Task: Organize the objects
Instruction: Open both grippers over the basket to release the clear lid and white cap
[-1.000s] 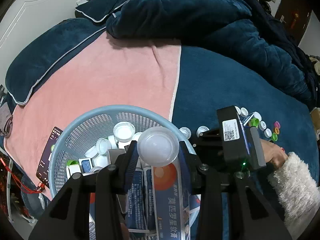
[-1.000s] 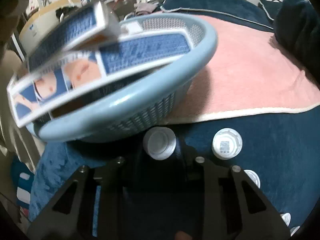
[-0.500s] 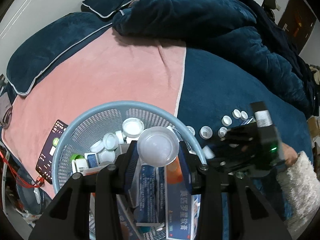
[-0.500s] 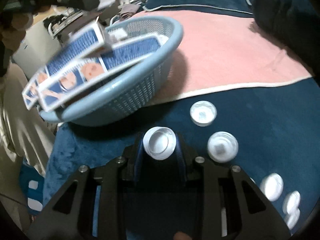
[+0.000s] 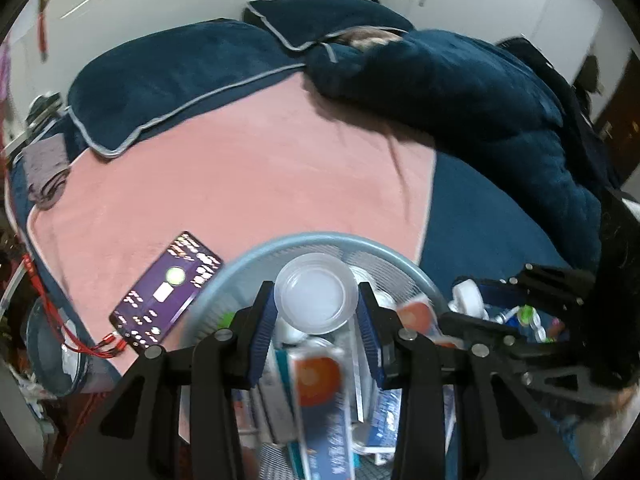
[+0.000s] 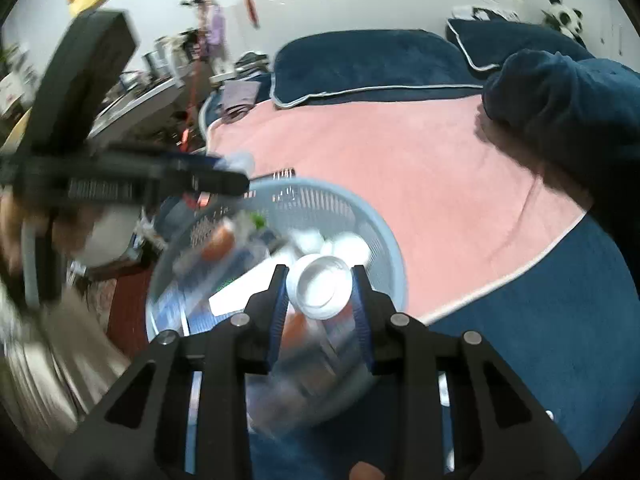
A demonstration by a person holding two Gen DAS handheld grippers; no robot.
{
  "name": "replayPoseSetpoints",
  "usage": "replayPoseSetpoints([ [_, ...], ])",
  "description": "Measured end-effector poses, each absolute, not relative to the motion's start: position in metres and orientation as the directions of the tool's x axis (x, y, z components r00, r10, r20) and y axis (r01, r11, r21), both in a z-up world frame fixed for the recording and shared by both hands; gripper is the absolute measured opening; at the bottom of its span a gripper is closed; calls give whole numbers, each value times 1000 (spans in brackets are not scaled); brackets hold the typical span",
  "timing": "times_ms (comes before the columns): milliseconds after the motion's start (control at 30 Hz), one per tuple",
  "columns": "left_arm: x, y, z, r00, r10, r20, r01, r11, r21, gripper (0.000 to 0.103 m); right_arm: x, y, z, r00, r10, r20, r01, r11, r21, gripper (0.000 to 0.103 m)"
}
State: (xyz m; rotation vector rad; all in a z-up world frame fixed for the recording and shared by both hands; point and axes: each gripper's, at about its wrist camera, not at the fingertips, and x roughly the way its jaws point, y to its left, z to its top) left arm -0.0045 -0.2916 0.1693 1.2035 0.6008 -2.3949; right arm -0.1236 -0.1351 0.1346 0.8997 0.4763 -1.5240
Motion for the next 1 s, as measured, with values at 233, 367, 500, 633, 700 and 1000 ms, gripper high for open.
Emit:
replayPoseSetpoints([
  [233,-5,-316,149,-516,-133,-846,578,-783,-230,41,-111,-173,133,-30,-523,-852,900,-385,205,32],
  [367,-7,-323,140,-510,-111,-853,591,-765,-255,41,-117,-177,130,-80,-507,-858,837,-502,219,32],
  [500,1,-332,143,-515,-128,-847,635,-721,-277,79,-130,-165,134,-172,-516,-839,758,-613,222,77],
  [633,9,-336,146,-529,-115,-841,636,-709,-304,102,-136,-142,146,-207,-530,-822,717,-654,241,100],
  [700,12,-332,148,-513,-138,-847,638,-721,-268,102,-136,-134,150,-219,-511,-832,716,-663,219,101],
  [1000,19,-320,150,-469,-185,-863,637,-748,-186,102,-125,-117,152,-236,-451,-861,693,-699,176,103],
])
